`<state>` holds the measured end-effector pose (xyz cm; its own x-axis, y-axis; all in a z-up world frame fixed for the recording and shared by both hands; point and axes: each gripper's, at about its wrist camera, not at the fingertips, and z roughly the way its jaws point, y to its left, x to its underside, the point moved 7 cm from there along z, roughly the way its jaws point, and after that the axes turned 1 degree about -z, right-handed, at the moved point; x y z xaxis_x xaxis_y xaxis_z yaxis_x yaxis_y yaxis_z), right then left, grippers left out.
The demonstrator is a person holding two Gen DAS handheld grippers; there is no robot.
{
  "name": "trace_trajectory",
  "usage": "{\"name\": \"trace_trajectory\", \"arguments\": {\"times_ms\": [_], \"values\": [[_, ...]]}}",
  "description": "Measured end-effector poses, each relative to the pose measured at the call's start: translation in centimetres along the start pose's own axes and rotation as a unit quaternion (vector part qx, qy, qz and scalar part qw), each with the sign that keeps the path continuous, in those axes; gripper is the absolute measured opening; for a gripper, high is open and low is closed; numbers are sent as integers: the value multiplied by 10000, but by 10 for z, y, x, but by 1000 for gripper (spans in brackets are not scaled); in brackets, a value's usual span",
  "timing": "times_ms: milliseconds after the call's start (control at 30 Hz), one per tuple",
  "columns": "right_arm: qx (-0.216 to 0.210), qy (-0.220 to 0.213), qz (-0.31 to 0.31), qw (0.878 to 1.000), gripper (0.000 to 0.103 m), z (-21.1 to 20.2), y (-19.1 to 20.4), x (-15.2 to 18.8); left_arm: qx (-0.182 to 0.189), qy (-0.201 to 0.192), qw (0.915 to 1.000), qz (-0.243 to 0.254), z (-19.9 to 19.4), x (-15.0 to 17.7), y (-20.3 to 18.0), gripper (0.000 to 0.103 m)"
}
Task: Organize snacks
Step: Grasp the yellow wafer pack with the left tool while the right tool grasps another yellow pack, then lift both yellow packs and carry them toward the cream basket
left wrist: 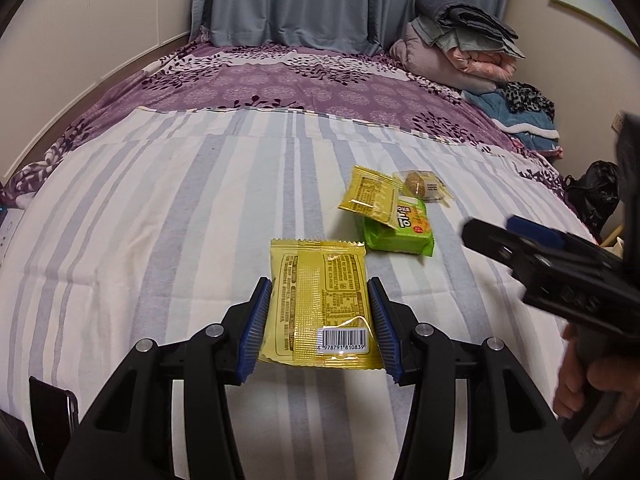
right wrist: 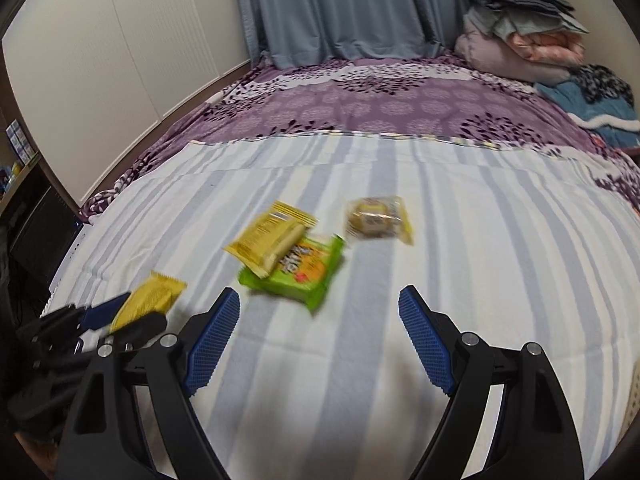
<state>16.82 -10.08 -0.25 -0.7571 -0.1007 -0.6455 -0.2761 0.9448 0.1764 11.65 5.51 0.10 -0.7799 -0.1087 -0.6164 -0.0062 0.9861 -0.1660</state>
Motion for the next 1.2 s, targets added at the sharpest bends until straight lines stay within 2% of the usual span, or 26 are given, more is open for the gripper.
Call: {"name": "trace_trajectory", "arguments": {"times_ms": [133,333,633,667,733,833,1200], "values": [[-130,117,-21,9998,81,29,15,-16,18,-11,10000,-79,-3,3,7,50],[23,304,-58,9995,81,70,25,-36,78,30,9998,-170,-2,6,15,50],[262,635,-236,9974,81,110,37,-38,110,61,9996,-249,0,9,20,50],[296,663,-249,9970,81,110,36,-36,111,65,9996,-255,0,9,21,50],[398,639,-352,9965,69,108,34,-33,111,70,9996,-267,0,9,22,50],[380,587,-404,9967,60,99,32,-31,120,71,9995,-276,1,10,22,50],[244,323,-96,9991,57,51,11,-20,200,-52,9995,-248,-8,3,14,50]]}}
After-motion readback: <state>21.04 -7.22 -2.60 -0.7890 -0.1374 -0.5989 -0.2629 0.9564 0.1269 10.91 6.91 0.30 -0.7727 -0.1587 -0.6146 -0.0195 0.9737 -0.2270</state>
